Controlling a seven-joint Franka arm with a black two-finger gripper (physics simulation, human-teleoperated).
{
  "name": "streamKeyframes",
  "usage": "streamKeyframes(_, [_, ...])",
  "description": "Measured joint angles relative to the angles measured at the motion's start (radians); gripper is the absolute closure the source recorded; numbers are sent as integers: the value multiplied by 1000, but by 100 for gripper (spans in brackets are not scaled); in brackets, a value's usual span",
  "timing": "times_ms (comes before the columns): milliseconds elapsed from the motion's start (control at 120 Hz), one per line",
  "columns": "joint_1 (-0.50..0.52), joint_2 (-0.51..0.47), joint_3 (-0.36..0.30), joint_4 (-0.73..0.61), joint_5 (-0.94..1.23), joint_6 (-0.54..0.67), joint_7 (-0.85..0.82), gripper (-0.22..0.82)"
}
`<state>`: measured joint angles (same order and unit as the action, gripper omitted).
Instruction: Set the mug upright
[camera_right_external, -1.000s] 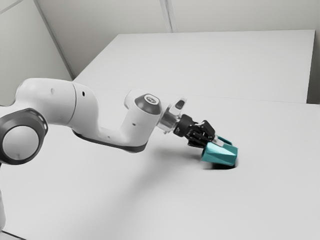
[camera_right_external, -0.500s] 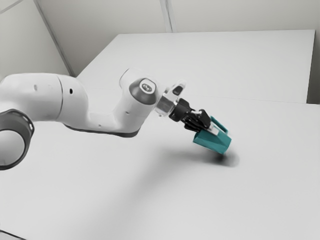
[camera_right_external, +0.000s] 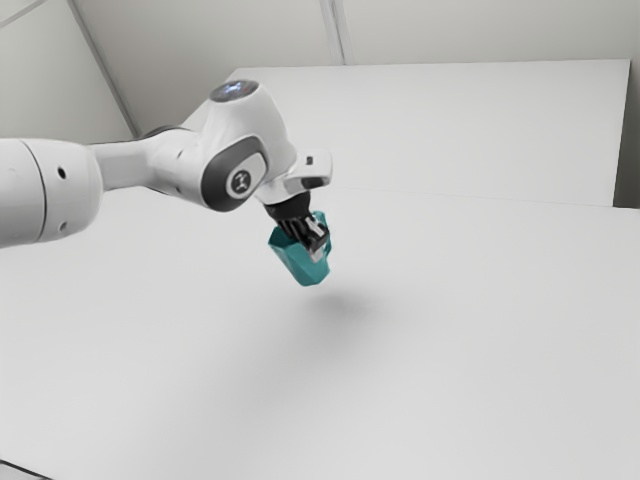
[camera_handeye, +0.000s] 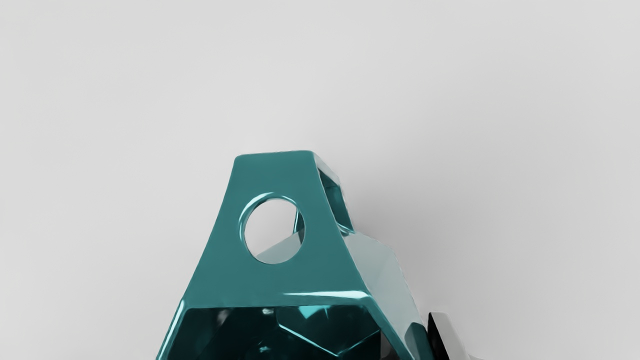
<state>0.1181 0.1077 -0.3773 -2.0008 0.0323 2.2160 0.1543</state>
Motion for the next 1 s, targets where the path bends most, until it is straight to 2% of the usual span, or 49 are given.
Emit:
streamKeyframes(150, [14,-55,0,-81,58,-1,-81,77])
streamKeyframes(325, [20,-75,-2,-149,104,30,-152,77])
streamKeyframes(633, [28,1,-2,-153,185,56,-237,77])
streamKeyframes(1000, [28,34,-2,-150,195,66,-295,76])
